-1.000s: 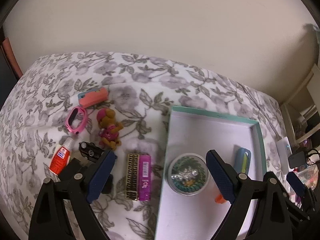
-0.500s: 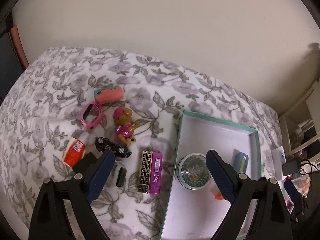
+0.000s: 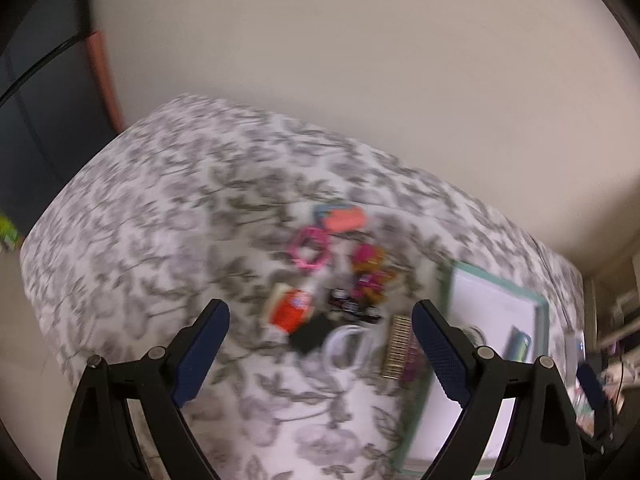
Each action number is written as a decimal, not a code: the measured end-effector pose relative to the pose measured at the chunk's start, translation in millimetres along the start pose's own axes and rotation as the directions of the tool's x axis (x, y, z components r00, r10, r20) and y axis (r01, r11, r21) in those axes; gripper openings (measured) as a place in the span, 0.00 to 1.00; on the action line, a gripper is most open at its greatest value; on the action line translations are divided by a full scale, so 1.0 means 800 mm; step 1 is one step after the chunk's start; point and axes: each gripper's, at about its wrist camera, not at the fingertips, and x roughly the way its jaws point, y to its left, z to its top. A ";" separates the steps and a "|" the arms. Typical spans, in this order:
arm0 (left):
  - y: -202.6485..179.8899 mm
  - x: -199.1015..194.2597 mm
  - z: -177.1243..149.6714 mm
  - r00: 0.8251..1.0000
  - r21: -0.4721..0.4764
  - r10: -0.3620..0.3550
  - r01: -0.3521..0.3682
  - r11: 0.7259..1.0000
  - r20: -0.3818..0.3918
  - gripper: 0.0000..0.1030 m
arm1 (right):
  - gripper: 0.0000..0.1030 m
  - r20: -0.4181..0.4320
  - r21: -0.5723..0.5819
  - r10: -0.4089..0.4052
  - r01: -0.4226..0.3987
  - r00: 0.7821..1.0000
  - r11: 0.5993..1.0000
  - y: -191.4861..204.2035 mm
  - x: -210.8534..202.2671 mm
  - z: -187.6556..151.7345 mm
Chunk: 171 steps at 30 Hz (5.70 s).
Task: Organize rigid objects
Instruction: 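Move both grippers back toward the remaining items beside the tray, then grasp the white watch band with the right gripper while the left grasps the LION tube, then carry the watch band and LION tube into the tray and release both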
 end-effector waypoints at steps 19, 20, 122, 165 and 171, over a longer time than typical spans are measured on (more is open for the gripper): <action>0.142 0.087 -0.013 0.982 -0.150 0.088 -0.114 0.982 -0.169 0.90 | 1.00 -0.199 -0.076 0.117 -0.135 0.973 0.988 0.114 0.097 -0.050; 0.146 0.094 -0.013 0.980 -0.161 0.086 -0.115 0.980 -0.182 0.90 | 1.00 -0.211 -0.074 0.118 -0.137 0.970 0.988 0.116 0.103 -0.053; -0.039 0.060 0.007 0.979 0.196 -0.177 0.194 0.961 -0.104 0.10 | 0.54 -0.091 0.118 0.013 -0.002 0.996 0.993 -0.030 0.052 0.002; -0.080 0.186 -0.073 0.921 0.321 0.013 0.123 0.939 -0.390 0.28 | 0.54 -0.230 0.103 0.022 0.001 0.973 0.995 -0.018 0.100 -0.022; -0.094 0.131 -0.040 0.952 0.308 -0.085 0.179 0.935 -0.294 0.28 | 0.54 -0.213 0.118 0.023 0.003 0.977 0.993 -0.029 0.092 -0.017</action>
